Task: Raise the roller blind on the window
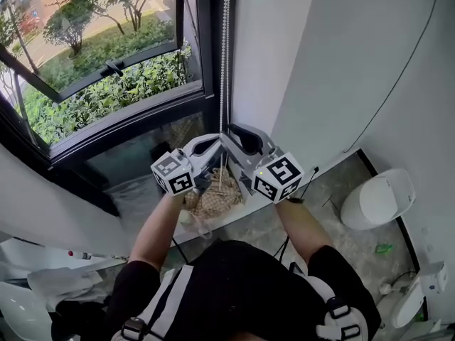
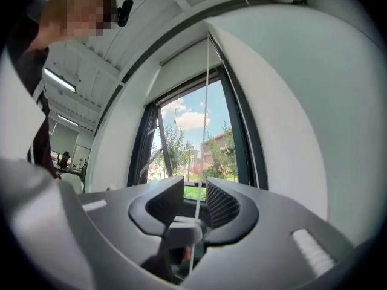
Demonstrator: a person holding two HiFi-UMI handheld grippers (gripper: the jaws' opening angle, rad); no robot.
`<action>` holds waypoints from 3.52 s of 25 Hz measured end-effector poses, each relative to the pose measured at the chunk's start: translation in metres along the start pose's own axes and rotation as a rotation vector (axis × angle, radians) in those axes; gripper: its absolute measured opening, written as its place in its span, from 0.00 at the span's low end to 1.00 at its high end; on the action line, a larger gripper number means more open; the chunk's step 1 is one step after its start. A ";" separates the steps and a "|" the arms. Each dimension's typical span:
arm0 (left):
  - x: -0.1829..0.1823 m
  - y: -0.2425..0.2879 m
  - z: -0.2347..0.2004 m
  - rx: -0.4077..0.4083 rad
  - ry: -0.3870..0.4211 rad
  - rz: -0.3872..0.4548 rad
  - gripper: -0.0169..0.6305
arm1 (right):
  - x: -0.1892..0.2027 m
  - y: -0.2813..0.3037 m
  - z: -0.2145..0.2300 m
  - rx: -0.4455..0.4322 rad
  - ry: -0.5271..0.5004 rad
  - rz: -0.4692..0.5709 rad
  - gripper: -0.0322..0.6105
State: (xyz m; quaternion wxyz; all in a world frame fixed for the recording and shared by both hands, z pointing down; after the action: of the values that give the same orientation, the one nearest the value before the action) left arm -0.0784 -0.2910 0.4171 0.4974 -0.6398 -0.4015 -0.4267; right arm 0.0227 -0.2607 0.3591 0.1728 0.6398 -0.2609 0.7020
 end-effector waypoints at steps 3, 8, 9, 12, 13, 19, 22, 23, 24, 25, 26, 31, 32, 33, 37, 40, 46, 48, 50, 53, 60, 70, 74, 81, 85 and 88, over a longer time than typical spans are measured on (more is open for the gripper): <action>-0.001 0.001 0.006 -0.010 -0.007 -0.002 0.05 | -0.034 0.014 -0.002 0.018 -0.037 0.068 0.23; 0.003 0.000 0.007 0.008 0.008 0.010 0.05 | -0.062 0.034 0.001 0.024 -0.078 0.106 0.23; 0.002 0.000 0.009 0.009 0.010 0.007 0.05 | -0.067 0.036 0.000 0.022 -0.075 0.118 0.21; 0.000 0.001 0.013 0.003 0.011 -0.002 0.05 | -0.077 0.039 -0.001 0.013 -0.051 0.147 0.17; 0.000 0.000 0.013 0.002 0.011 -0.002 0.05 | -0.079 0.040 -0.002 0.011 -0.045 0.152 0.15; 0.000 -0.005 0.013 -0.001 0.000 0.008 0.05 | -0.078 0.035 -0.003 0.008 -0.023 0.184 0.08; 0.006 -0.003 0.010 0.005 -0.004 0.005 0.05 | -0.073 0.033 0.000 0.016 -0.032 0.183 0.08; 0.011 -0.003 0.009 0.003 -0.012 -0.007 0.05 | -0.068 0.032 0.001 0.021 -0.032 0.174 0.08; 0.020 -0.003 0.008 -0.001 -0.024 -0.026 0.05 | -0.060 0.031 0.003 0.028 -0.034 0.160 0.08; 0.031 -0.004 0.008 -0.009 -0.043 -0.054 0.05 | -0.048 0.029 0.004 0.036 -0.038 0.139 0.08; 0.047 -0.006 0.008 -0.019 -0.067 -0.094 0.05 | -0.032 0.027 0.005 0.045 -0.043 0.108 0.08; 0.151 -0.029 0.020 -0.055 -0.192 -0.379 0.05 | 0.079 0.013 0.006 0.047 -0.032 -0.158 0.08; 0.162 -0.034 0.023 -0.063 -0.209 -0.392 0.05 | 0.090 0.009 0.006 0.044 -0.027 -0.183 0.08; 0.167 -0.038 0.024 -0.072 -0.221 -0.386 0.06 | 0.096 0.006 0.006 0.042 -0.018 -0.194 0.08; 0.155 -0.048 0.021 -0.070 -0.202 -0.361 0.16 | 0.093 0.005 0.012 0.044 -0.009 -0.204 0.08; 0.131 -0.059 0.014 -0.064 -0.169 -0.337 0.22 | 0.092 0.003 0.019 0.063 0.025 -0.195 0.08; 0.017 -0.054 -0.003 -0.131 -0.036 -0.064 0.22 | 0.093 -0.003 0.015 0.061 0.035 -0.176 0.08; -0.023 -0.035 0.001 -0.100 0.020 -0.010 0.22 | 0.093 -0.003 0.014 0.059 0.049 -0.174 0.08; -0.051 -0.015 0.006 -0.054 0.046 0.023 0.22 | 0.093 -0.003 0.013 0.054 0.051 -0.173 0.08; -0.071 0.014 0.003 0.023 0.025 0.064 0.22 | 0.092 -0.004 0.014 0.057 0.033 -0.171 0.08; -0.097 0.054 0.009 0.146 0.065 0.052 0.22 | 0.092 -0.006 0.011 0.058 0.034 -0.172 0.08; -0.107 0.056 0.013 0.153 0.101 0.074 0.04 | 0.096 -0.008 0.014 0.057 0.011 -0.153 0.08; -0.091 0.049 0.006 0.122 0.140 -0.003 0.04 | 0.115 -0.008 0.013 0.044 0.010 -0.219 0.08; 0.011 0.016 -0.004 0.071 0.029 -0.115 0.04 | 0.208 -0.035 0.004 -0.003 0.008 -0.531 0.08; 0.034 0.005 -0.005 0.029 -0.029 -0.105 0.04 | 0.223 -0.047 0.002 -0.025 -0.009 -0.593 0.09; 0.029 0.002 -0.009 0.013 -0.008 -0.127 0.04 | 0.201 -0.044 0.005 -0.025 -0.017 -0.517 0.11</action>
State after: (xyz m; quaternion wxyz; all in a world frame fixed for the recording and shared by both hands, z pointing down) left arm -0.0684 -0.2974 0.4452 0.4717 -0.6116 -0.4461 -0.4521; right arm 0.0277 -0.2472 0.5642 0.3521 0.6889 -0.0986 0.6259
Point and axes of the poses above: the fingertips, and each gripper's own axes: y forward along the fingers, z to its right, x out of its underside, the point moved 6 cm from there along -y, backward along the fingers, and after that the axes turned 15 degrees about x, right-handed, at the moved point
